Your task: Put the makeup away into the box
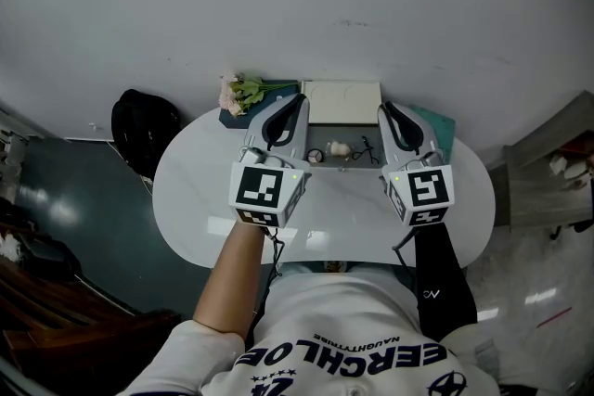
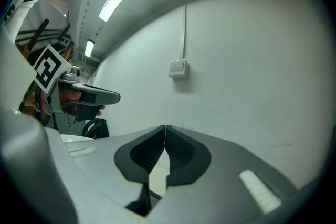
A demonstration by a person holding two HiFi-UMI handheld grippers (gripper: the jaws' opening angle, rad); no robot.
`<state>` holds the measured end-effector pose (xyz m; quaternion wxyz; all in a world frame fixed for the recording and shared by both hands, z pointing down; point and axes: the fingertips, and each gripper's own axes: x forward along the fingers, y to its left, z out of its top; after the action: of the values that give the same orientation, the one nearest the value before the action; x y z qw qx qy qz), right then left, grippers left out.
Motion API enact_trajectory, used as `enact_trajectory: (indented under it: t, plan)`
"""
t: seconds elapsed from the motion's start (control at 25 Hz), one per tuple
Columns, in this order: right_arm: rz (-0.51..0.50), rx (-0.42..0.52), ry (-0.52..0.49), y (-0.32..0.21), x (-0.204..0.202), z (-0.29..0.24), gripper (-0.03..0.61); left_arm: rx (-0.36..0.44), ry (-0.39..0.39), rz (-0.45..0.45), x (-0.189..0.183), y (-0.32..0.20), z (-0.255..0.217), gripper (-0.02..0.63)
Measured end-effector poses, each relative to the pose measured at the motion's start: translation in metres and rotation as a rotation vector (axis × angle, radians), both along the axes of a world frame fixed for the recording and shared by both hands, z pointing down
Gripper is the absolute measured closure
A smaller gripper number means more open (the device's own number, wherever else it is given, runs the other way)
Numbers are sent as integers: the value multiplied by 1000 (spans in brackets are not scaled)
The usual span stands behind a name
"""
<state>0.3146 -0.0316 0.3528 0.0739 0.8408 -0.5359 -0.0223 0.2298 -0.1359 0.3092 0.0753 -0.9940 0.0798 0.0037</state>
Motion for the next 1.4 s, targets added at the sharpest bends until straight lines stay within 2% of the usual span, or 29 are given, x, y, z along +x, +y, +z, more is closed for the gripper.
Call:
enact_trajectory:
  t: [0.04,0.08,0.2,1.12,1.4]
  plan:
    - [14,1,-12,1,3,1,552,0,0,0,0,-1,0,607]
    - [25,0,-27,1,6,3,554,0,1,0,1,-2,-1,607]
    - [30,4,-54,0,9,4,554,3,5,-1,0,-4,-3,607]
    - [15,9,0,-20,-9,0,554,-4,21,-21,-15,-26,-4,607]
    - [-3,10,-11,-25,-12,1,552,-13,20,-34,-20,-34,-1,607]
